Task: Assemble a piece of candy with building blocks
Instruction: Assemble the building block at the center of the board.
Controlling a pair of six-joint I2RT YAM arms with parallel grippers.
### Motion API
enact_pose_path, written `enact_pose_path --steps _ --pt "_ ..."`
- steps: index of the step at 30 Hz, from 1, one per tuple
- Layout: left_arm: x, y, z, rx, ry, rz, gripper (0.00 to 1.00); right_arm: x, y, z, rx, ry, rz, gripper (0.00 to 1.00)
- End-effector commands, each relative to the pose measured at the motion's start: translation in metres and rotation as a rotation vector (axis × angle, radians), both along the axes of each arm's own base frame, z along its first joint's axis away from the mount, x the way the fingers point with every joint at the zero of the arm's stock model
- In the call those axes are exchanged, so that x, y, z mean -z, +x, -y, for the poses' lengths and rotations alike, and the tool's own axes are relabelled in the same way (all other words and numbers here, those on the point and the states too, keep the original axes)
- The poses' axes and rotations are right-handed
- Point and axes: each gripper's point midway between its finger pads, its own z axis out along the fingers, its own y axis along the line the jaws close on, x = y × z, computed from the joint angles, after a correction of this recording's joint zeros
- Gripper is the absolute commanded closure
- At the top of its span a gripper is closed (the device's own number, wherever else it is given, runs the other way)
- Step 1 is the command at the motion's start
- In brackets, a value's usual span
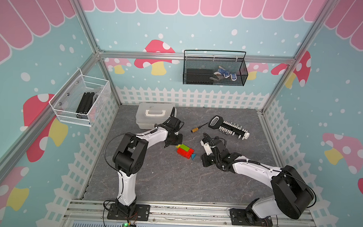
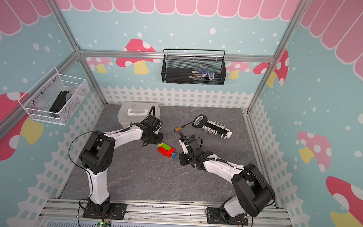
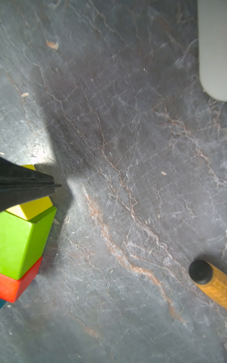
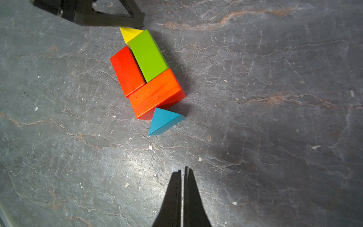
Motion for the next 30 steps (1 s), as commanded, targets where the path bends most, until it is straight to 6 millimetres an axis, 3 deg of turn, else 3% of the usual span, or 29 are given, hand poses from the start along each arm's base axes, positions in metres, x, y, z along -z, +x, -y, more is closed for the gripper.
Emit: enact_pose_path --steps 1,23,30 --pt "-0.002 -0.001 -0.009 -0.017 0.025 0.004 1.0 0.0 0.004 -0.003 0.007 0.015 -0.007 1.0" --pt "-0.015 -0.011 -0.016 -0.027 0.022 0.016 1.0 0.004 0.004 -0.003 0.008 0.013 -0.018 1.0" --pt "-0.011 -0.017 -0.02 -0.031 0.031 0.003 1.0 0.007 0.003 -0.004 0.004 0.016 -0.028 1.0"
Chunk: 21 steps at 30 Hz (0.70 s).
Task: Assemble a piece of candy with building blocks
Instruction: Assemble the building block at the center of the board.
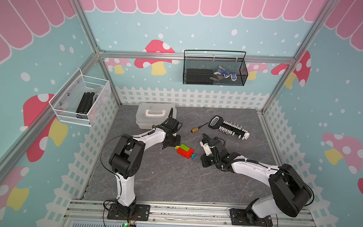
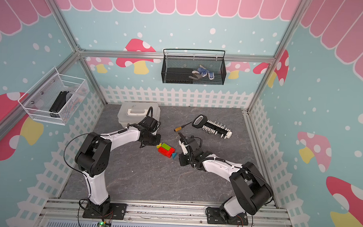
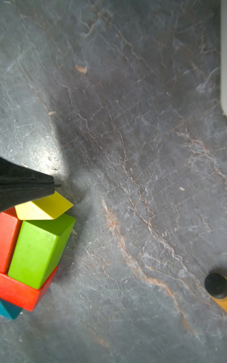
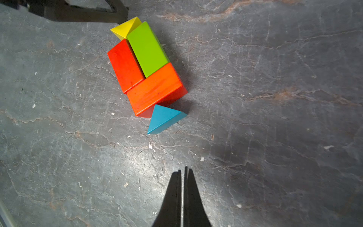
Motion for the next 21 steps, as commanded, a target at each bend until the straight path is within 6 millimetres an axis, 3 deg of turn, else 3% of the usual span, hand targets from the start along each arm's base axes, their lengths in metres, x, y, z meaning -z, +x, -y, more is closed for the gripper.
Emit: enact_pose_path --steps 1,16,19,21 --pt "-0.007 -0.003 -0.007 -0.017 0.009 0.01 1.0 0.0 0.004 -0.002 0.01 0.017 -0.009 1.0" --pt "-0.009 -0.003 -0.013 -0.032 0.033 0.022 1.0 0.001 0.004 -0.004 0.009 0.023 -0.016 1.0" --pt "-0.022 0.0 -0.022 -0.057 0.055 0.067 1.0 -0.014 0.007 0.0 0.024 0.028 0.031 1.0" --pt "-0.042 0.009 -0.044 -0.11 0.073 0.128 0.98 -0.035 0.011 0.008 0.053 0.031 0.104 0.94"
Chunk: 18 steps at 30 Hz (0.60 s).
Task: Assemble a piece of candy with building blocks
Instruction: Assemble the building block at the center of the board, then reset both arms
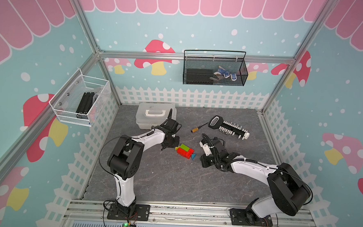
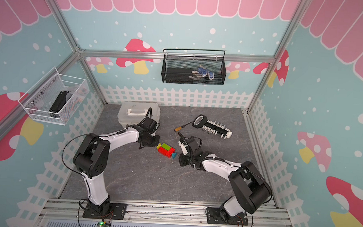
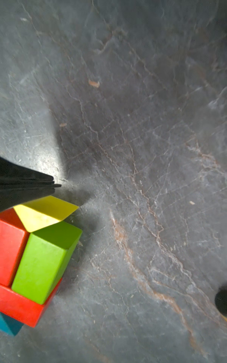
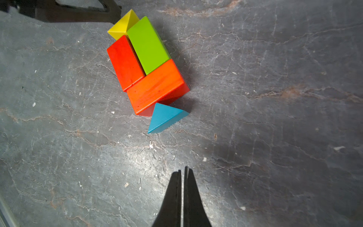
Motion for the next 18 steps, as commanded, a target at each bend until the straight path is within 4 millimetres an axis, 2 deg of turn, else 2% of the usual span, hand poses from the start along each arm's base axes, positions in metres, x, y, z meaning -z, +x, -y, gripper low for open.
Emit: enact_pose_path --steps 1,3,6,8,10,12,13,14,15,18 --pt "-0.048 0.015 -0.035 -0.095 0.033 0.138 0.95 -0.044 0.012 0.012 0.061 0.03 0.137 0.91" --pt "-0.074 0.019 -0.055 -0.143 0.02 0.219 0.87 -0.068 0.015 0.026 0.102 0.012 0.224 0.85" --pt "-0.105 0.02 -0.084 -0.21 -0.008 0.335 0.74 -0.097 0.018 0.055 0.193 -0.027 0.336 0.64" --pt "-0.125 0.017 -0.109 -0.249 -0.006 0.439 0.64 -0.113 0.019 0.082 0.288 -0.059 0.415 0.52" --pt "-0.139 0.011 -0.124 -0.24 0.003 0.543 0.56 -0.124 0.019 0.112 0.393 -0.092 0.49 0.44" --pt "-0.148 0.004 -0.14 -0.249 0.048 0.641 0.48 -0.129 0.017 0.145 0.515 -0.122 0.566 0.34" --pt "-0.153 -0.001 -0.144 -0.241 0.064 0.687 0.34 -0.13 0.016 0.164 0.583 -0.141 0.602 0.28" --pt "-0.157 -0.006 -0.148 -0.237 0.077 0.731 0.13 -0.128 0.013 0.182 0.641 -0.168 0.637 0.12" --pt "-0.161 -0.01 -0.149 -0.223 0.087 0.778 0.01 -0.126 0.01 0.196 0.681 -0.205 0.671 0.02" --pt "-0.161 -0.019 -0.16 -0.245 0.122 0.898 0.01 -0.119 0.002 0.221 0.723 -0.322 0.781 0.01"
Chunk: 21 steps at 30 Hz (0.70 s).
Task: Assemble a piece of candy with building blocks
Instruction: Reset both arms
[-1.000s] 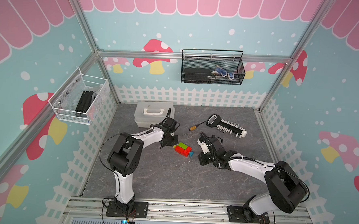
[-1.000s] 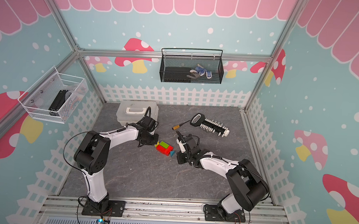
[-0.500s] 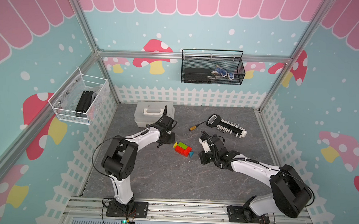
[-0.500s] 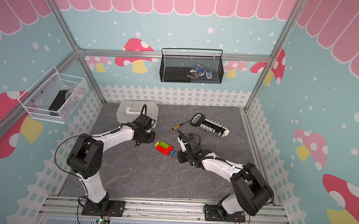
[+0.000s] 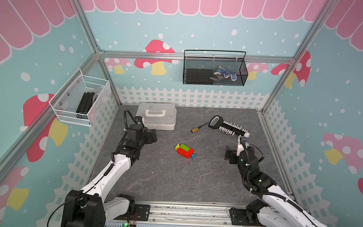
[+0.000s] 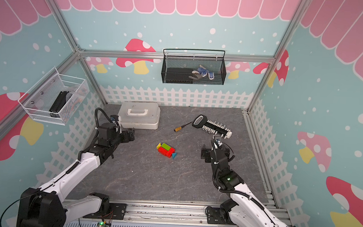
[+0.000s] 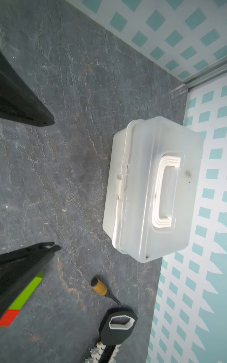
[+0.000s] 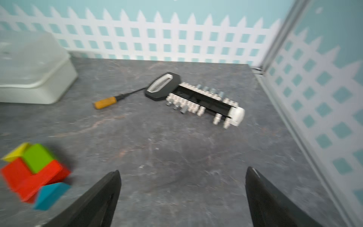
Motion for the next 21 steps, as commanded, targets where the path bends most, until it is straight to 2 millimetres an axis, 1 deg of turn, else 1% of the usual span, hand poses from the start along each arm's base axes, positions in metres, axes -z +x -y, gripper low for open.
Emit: enact_pose_path --steps 1,2,3,5,8,9,10,11,12,15,17,19,20,21 --pt "-0.026 0.005 -0.015 -0.04 0.088 0.226 0.01 -0.005 -0.005 0.037 0.156 -0.16 0.118 0.01" --pt "-0.021 0.004 -0.019 -0.051 0.098 0.251 0.01 -0.005 -0.008 0.048 0.213 -0.17 0.132 0.01" --pt "-0.014 0.004 -0.022 -0.066 0.103 0.26 0.01 -0.008 -0.007 0.052 0.234 -0.181 0.137 0.01" --pt "0.002 0.007 -0.027 -0.078 0.132 0.247 0.01 -0.005 -0.006 0.058 0.255 -0.219 0.139 0.01" --pt "0.024 0.013 -0.029 -0.079 0.161 0.211 0.01 0.014 0.0 0.069 0.29 -0.269 0.085 0.01" --pt "0.028 0.015 -0.03 -0.082 0.16 0.217 0.01 0.02 0.003 0.075 0.318 -0.272 0.07 0.01" --pt "0.029 0.017 -0.031 -0.093 0.162 0.234 0.01 0.031 0.002 0.082 0.342 -0.284 0.05 0.01" --pt "0.035 0.019 -0.033 -0.102 0.169 0.231 0.01 0.04 0.003 0.089 0.367 -0.286 0.048 0.01" --pt "0.039 0.021 -0.035 -0.109 0.173 0.229 0.01 0.041 0.005 0.093 0.388 -0.303 0.045 0.01" --pt "0.042 0.028 -0.041 -0.127 0.187 0.243 0.01 0.042 0.023 0.098 0.373 -0.288 0.062 0.01" --pt "0.051 0.032 -0.048 -0.147 0.166 0.228 0.01 0.046 0.034 0.104 0.367 -0.267 0.054 0.01" --pt "0.063 0.033 -0.049 -0.14 0.159 0.243 0.01 0.042 0.052 0.107 0.349 -0.231 0.076 0.01" --pt "0.063 0.034 -0.049 -0.147 0.163 0.268 0.01 0.042 0.061 0.106 0.329 -0.215 0.089 0.01" --pt "0.064 0.033 -0.05 -0.148 0.152 0.24 0.01 0.043 0.069 0.107 0.32 -0.189 0.091 0.01"
